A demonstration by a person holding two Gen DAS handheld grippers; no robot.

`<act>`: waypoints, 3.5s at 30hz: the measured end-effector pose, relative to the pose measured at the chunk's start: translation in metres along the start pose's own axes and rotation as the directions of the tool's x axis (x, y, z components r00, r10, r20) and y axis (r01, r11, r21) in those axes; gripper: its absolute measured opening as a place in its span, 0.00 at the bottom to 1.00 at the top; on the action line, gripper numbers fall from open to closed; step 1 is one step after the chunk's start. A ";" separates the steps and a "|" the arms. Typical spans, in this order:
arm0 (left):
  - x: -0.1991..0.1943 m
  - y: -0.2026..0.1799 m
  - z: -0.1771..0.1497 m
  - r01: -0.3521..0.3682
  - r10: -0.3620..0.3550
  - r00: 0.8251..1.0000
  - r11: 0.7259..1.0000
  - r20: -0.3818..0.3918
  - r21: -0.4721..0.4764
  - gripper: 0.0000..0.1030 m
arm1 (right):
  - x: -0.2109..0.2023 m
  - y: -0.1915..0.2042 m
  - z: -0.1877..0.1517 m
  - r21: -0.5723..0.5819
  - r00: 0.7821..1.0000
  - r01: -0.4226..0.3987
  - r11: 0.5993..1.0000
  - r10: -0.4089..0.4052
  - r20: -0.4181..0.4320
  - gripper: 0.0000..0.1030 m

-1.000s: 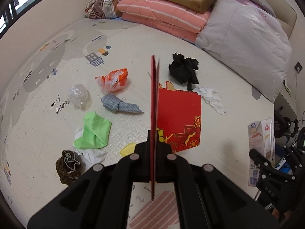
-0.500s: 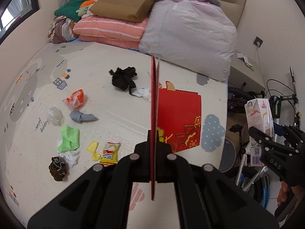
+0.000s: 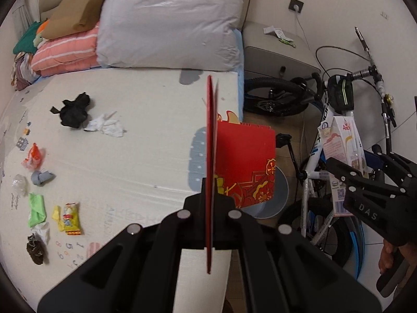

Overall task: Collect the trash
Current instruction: 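Carry both items to the grey bin and release them inside, then move both open tools back over the scattered trash on the mat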

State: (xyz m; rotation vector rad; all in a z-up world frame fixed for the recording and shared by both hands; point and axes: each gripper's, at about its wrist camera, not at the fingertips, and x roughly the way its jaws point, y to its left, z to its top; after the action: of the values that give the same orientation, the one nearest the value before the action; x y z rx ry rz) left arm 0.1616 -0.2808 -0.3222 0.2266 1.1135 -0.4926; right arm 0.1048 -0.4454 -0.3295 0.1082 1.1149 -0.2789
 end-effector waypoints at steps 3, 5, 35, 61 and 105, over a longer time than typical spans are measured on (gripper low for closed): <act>0.044 -0.029 -0.008 0.025 -0.025 0.999 1.000 -0.023 0.012 0.01 | 0.036 -0.026 -0.013 0.032 1.000 0.007 0.999 -0.006 -0.023 0.49; 0.073 -0.045 -0.013 0.029 -0.028 0.999 0.999 -0.037 0.017 0.01 | 0.061 -0.039 -0.020 0.053 0.999 -0.004 0.999 0.007 -0.040 0.49; 0.208 -0.129 -0.012 0.027 -0.019 0.991 0.998 -0.130 0.059 0.65 | 0.152 -0.120 -0.040 0.034 0.997 0.012 0.999 -0.009 -0.082 0.69; 0.056 0.040 -0.035 -0.171 0.170 0.985 0.963 -0.026 -0.209 0.65 | 0.047 0.047 0.016 -0.190 0.994 -0.090 0.978 0.099 0.040 0.69; -0.107 0.374 -0.169 -0.449 0.503 0.851 0.547 -0.151 -0.706 0.65 | -0.033 0.432 0.054 -0.635 0.907 -0.298 0.712 0.418 0.043 0.70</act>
State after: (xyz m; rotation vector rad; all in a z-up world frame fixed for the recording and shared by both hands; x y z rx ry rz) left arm 0.1712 0.1432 -0.3242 -0.1941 1.0407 0.4614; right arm 0.2572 -0.0370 -0.2993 -0.2837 0.9245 0.4373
